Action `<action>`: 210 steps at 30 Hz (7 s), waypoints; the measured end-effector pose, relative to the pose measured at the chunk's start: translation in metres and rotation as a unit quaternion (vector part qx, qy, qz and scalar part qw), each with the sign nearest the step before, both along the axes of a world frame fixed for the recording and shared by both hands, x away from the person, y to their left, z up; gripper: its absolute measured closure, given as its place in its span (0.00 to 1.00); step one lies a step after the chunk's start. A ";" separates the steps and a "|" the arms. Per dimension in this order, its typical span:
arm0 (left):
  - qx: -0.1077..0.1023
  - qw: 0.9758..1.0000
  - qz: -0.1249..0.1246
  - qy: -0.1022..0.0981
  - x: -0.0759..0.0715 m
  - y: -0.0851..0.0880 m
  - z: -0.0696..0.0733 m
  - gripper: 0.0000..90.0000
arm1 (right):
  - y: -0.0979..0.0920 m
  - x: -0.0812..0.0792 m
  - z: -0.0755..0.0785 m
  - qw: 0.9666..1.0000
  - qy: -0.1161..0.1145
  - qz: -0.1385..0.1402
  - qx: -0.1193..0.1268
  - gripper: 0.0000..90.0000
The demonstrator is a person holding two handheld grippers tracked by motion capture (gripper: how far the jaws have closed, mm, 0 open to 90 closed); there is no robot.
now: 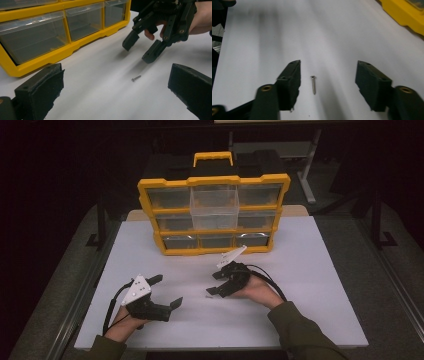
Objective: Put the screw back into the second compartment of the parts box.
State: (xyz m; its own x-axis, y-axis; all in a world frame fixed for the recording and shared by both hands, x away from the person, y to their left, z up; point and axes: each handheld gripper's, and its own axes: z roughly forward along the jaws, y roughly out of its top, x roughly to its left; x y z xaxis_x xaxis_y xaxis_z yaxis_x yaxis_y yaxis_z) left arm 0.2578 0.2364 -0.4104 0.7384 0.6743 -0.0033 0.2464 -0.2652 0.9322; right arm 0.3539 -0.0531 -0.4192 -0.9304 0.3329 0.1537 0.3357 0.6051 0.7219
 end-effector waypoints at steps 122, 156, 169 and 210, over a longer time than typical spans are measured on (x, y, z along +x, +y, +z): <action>-0.005 1.000 -0.003 0.001 -0.001 -0.001 0.001 0.00 | -0.065 0.019 0.085 1.000 -0.008 -0.005 0.008 0.97; -0.004 1.000 -0.004 0.003 -0.001 -0.002 0.001 0.00 | -0.095 0.035 0.151 0.998 -0.032 -0.034 0.030 0.97; -0.006 1.000 -0.005 -0.001 0.000 -0.002 0.001 0.00 | -0.102 0.038 0.186 0.997 -0.059 -0.044 0.033 0.97; -0.007 1.000 -0.003 0.002 -0.002 0.000 0.002 0.00 | -0.060 0.067 0.247 0.994 -0.090 -0.034 0.053 0.97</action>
State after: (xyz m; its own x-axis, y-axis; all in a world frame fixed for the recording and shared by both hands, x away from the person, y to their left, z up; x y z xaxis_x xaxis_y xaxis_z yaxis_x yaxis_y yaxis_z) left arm 0.2561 0.2363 -0.4088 0.7423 0.6699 -0.0156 0.2479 -0.2530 0.9352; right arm 0.4205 -0.1135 -0.1725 -0.9220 0.3865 0.0251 0.2334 0.5027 0.8323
